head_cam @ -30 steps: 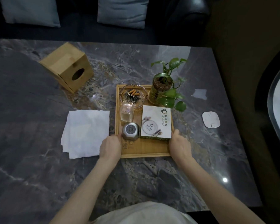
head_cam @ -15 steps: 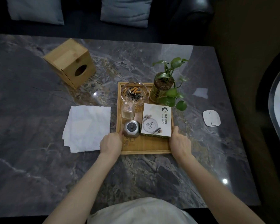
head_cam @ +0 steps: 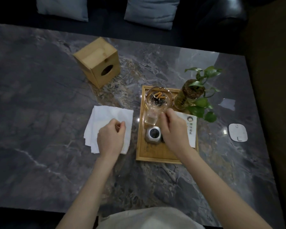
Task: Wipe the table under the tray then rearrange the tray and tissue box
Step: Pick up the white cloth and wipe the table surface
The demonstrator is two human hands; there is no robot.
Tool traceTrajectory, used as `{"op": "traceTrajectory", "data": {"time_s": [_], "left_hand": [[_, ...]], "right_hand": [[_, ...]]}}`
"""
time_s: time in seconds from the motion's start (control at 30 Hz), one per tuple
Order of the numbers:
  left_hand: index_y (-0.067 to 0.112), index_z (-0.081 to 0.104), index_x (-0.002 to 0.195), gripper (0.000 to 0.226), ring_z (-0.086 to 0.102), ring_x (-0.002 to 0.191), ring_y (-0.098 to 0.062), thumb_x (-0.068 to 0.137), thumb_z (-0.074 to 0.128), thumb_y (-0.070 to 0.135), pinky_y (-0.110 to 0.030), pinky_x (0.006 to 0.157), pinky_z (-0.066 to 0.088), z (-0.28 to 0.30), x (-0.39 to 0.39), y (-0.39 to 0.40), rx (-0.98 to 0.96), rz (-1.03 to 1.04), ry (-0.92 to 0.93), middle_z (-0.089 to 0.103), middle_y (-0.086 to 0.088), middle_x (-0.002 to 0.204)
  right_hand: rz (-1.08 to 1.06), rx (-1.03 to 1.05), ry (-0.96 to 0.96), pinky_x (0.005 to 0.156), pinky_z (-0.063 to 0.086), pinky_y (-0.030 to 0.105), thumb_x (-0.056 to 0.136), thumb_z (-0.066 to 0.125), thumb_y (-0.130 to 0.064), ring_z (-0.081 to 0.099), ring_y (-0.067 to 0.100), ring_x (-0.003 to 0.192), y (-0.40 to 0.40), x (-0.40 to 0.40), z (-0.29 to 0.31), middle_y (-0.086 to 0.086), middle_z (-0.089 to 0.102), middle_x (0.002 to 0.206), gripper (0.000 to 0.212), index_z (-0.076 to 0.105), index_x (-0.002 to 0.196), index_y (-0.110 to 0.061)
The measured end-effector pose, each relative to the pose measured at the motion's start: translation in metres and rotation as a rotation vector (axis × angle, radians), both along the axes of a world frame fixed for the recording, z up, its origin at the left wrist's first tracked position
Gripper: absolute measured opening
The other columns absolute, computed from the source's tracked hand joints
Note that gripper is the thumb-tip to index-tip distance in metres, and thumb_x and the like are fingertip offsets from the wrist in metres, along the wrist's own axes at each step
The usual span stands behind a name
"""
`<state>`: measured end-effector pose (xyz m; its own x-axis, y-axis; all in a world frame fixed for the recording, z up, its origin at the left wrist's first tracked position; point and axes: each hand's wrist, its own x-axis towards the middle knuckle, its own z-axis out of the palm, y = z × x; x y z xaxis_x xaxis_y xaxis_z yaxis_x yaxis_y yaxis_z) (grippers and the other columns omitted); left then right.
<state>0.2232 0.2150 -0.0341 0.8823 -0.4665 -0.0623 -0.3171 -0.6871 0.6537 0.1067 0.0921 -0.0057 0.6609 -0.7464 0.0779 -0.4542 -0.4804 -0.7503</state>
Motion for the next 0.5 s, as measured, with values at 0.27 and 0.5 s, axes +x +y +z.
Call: {"op": "traceTrajectory", "data": {"time_s": [0.27,0.5], "left_hand": [[0.003,0.016,0.144,0.08,0.016,0.141,-0.031,0.086,0.052,0.044,-0.041,0.114,0.015,-0.049,0.023,0.046,0.256,0.113,-0.009,0.016,-0.016,0.155],[0.002,0.005,0.145,0.085,0.004,0.144,-0.028,0.088,0.047,0.047,-0.041,0.117,0.004,-0.071,0.024,0.064,0.326,0.124,0.084,0.006,-0.016,0.156]], "right_hand": [[0.332,-0.017,0.216,0.095,0.041,0.033,0.097,0.039,-0.02,0.05,0.025,0.118,0.034,0.09,-0.041,0.013,0.055,0.127,0.032,0.049,0.124,-0.007],[0.451,-0.186,0.658,0.118,0.003,0.04,0.091,0.037,-0.05,0.003,0.026,0.146,0.039,0.106,-0.089,0.011,0.004,0.158,0.078,0.002,0.147,-0.008]]}}
